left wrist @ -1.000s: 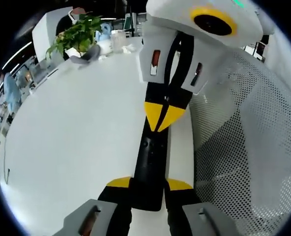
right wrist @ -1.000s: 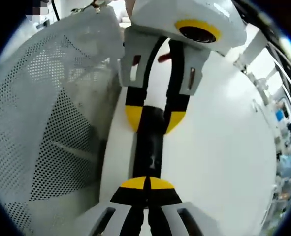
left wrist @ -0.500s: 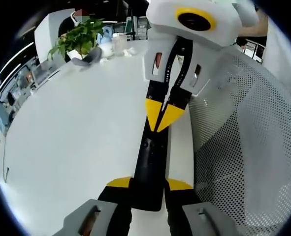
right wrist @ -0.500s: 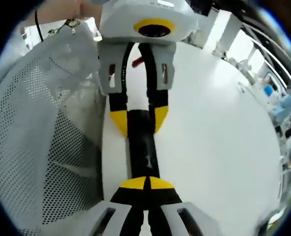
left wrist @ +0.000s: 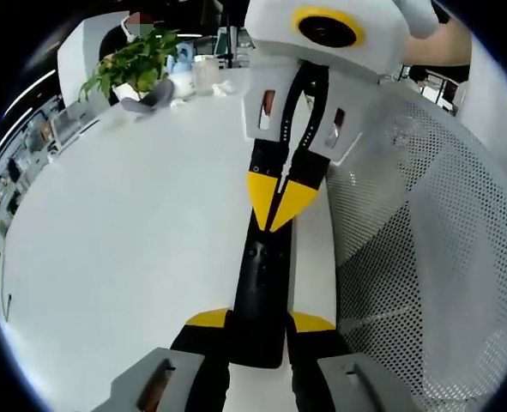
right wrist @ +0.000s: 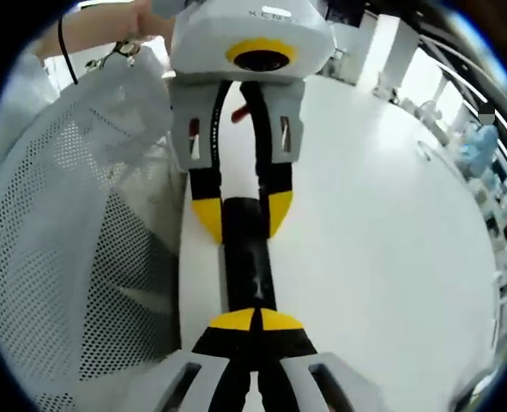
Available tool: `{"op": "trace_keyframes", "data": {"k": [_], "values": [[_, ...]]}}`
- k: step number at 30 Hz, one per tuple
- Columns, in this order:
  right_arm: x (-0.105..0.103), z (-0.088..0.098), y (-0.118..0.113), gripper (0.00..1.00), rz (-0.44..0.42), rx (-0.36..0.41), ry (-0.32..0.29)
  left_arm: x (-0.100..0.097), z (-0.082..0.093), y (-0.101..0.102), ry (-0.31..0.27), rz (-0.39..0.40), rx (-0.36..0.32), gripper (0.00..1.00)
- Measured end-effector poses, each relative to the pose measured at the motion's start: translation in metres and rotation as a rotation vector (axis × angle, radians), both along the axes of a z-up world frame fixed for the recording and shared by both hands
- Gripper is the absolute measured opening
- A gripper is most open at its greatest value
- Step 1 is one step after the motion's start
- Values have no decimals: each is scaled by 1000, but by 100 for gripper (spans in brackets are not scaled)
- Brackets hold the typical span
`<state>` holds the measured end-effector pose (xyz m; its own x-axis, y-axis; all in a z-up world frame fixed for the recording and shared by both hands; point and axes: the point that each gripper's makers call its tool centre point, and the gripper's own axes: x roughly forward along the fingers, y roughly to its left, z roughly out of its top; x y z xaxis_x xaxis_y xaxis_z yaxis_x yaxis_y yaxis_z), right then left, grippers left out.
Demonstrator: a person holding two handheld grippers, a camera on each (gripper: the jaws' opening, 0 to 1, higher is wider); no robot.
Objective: Press the specified remote control buttons in sequence, fully releasing each button before pressing the next.
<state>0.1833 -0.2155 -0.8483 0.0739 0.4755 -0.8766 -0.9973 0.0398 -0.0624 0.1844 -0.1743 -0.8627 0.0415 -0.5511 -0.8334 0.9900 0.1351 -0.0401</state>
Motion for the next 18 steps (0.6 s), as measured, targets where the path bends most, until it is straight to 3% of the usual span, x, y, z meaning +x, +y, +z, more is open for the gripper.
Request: {"op": "trace_keyframes", "data": {"k": [7, 18], "values": [[-2, -4, 4, 0, 65, -42, -2, 0, -1, 1, -14, -19, 21, 25], [-1, -6, 3, 0, 62, -65, 15, -1, -1, 1, -19, -17, 23, 25]]}}
